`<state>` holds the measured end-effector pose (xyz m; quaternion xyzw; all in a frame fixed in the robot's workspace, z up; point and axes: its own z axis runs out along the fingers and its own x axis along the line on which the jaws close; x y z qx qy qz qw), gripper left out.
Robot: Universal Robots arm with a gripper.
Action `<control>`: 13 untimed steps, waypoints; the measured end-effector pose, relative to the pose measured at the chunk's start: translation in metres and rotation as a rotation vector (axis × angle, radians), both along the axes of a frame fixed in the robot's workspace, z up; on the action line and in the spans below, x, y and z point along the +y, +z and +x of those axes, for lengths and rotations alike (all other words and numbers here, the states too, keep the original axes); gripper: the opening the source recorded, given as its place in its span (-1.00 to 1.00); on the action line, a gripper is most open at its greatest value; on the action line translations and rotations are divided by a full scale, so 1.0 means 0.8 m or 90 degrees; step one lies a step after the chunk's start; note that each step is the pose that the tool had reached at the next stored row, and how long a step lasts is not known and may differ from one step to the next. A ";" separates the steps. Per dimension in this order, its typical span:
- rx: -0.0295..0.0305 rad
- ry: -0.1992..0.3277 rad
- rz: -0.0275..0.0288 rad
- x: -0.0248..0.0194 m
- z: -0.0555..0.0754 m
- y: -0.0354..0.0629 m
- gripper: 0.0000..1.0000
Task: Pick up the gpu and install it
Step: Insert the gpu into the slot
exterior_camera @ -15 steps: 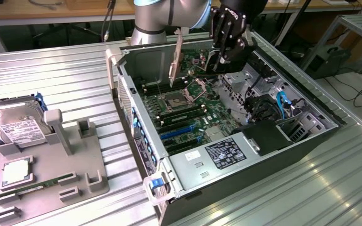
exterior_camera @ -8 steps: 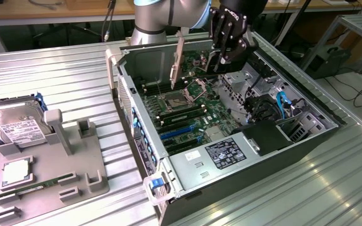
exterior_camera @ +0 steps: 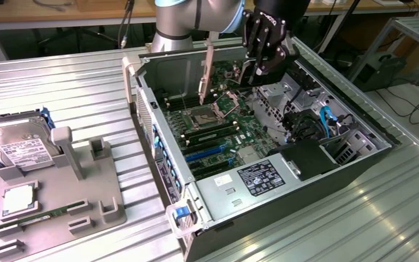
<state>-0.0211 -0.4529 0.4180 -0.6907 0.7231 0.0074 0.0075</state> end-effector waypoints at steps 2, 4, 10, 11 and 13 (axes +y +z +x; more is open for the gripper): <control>0.0000 0.005 0.0001 0.0000 0.000 -0.001 -0.45; 0.0000 0.007 0.0000 0.0000 0.000 -0.001 -0.45; 0.0004 0.007 0.0001 -0.0001 0.000 -0.010 -0.45; 0.0005 0.007 0.0001 -0.0001 0.000 -0.012 -0.45; 0.0004 0.007 0.0011 -0.0004 0.000 -0.018 -0.45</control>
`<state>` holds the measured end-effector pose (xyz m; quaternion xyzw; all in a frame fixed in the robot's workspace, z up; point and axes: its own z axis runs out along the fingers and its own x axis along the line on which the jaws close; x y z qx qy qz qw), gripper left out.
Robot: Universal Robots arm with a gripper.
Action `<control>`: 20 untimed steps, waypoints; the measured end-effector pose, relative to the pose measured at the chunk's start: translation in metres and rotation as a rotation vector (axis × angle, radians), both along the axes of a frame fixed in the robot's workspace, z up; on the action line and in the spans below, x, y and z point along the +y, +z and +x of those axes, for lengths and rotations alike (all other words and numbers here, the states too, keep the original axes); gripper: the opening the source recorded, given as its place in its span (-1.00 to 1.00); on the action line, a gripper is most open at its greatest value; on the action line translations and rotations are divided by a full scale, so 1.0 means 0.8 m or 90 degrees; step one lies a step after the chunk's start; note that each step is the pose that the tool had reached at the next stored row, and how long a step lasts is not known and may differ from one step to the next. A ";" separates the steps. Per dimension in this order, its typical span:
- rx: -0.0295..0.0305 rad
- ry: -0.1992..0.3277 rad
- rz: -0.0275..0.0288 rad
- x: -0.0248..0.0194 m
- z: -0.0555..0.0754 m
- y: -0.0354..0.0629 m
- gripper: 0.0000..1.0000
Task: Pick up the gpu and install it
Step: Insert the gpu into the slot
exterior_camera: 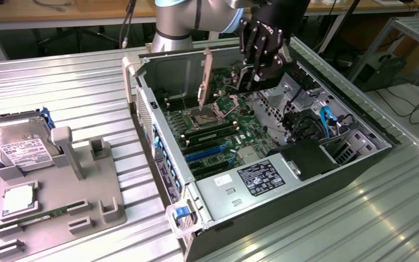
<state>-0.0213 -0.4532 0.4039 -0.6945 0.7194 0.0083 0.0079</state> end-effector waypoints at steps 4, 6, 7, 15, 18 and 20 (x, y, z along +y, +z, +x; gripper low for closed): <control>0.0002 0.000 0.0021 0.0004 0.000 -0.011 -0.45; 0.0002 0.000 0.0022 0.0011 -0.001 -0.019 -0.45; -0.0001 0.000 0.0022 0.0012 -0.001 -0.022 -0.45; -0.0005 0.017 0.0022 0.0014 -0.004 -0.041 -0.45; -0.0004 0.020 0.0011 0.0035 -0.004 -0.048 -0.45; -0.0008 0.020 0.0004 0.0049 -0.007 -0.055 -0.45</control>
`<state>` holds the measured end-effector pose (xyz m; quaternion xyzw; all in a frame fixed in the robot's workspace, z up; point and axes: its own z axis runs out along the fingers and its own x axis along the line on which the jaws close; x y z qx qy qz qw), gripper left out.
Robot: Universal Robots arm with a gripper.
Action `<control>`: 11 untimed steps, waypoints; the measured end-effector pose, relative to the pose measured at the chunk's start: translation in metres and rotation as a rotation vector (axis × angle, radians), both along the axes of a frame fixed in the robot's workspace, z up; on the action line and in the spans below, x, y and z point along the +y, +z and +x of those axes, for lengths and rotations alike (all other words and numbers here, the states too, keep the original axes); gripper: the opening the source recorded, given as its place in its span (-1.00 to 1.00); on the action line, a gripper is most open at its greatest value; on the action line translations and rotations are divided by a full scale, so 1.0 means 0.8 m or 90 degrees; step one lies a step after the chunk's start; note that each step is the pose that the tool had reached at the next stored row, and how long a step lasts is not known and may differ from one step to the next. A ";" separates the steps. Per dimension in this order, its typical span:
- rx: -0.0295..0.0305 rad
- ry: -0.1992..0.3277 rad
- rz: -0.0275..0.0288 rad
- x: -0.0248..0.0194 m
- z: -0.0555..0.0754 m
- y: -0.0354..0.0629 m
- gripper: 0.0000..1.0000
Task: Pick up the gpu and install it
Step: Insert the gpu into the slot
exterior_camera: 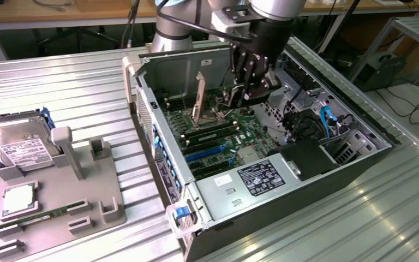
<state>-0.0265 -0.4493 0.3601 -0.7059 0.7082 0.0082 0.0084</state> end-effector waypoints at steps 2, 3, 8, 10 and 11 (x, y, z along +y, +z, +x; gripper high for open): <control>0.0000 0.000 0.0002 0.0031 -0.007 -0.007 -0.45; 0.0000 0.000 0.0002 0.0043 -0.010 -0.010 -0.45; 0.0000 0.000 0.0001 0.0067 -0.021 -0.028 -0.45; 0.0000 0.000 0.0001 0.0065 -0.021 -0.033 -0.45; 0.0000 0.000 0.0001 0.0064 -0.022 -0.036 -0.45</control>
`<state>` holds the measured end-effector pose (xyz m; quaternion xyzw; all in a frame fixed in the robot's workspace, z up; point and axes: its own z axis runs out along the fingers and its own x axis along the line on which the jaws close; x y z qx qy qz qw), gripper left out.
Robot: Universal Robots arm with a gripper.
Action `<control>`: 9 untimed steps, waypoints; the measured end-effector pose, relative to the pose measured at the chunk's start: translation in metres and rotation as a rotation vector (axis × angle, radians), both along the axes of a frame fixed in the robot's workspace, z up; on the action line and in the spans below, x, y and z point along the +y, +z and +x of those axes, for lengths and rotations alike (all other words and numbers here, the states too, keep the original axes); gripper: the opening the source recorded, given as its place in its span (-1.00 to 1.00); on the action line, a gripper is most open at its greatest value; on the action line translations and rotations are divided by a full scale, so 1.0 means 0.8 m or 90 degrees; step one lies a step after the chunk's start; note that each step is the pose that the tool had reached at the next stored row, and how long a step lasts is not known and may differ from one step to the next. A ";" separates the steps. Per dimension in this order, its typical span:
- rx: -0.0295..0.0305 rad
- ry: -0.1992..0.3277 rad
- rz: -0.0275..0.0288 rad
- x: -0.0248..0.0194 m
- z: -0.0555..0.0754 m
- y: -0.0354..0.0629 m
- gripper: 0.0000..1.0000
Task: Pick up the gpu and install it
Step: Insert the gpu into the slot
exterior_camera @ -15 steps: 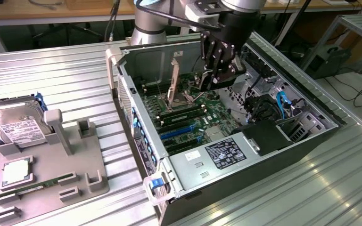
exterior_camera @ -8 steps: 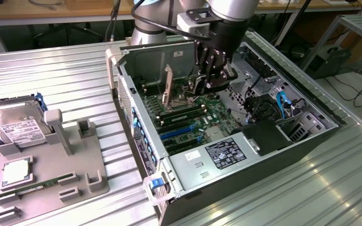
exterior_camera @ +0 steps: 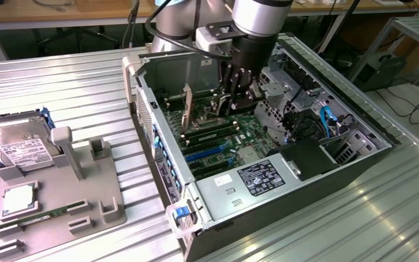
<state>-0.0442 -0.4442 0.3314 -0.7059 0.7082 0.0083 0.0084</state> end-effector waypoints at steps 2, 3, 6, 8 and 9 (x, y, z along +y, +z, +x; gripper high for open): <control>0.0000 0.000 -0.0001 0.0000 -0.006 -0.005 -0.45; 0.0000 0.000 0.0000 0.0000 -0.010 -0.007 -0.45; 0.0000 0.000 0.0000 0.0000 -0.016 -0.014 -0.45; 0.0000 0.000 0.0000 -0.0014 -0.017 -0.019 -0.45; 0.0001 0.000 -0.0001 -0.0026 -0.017 -0.021 -0.45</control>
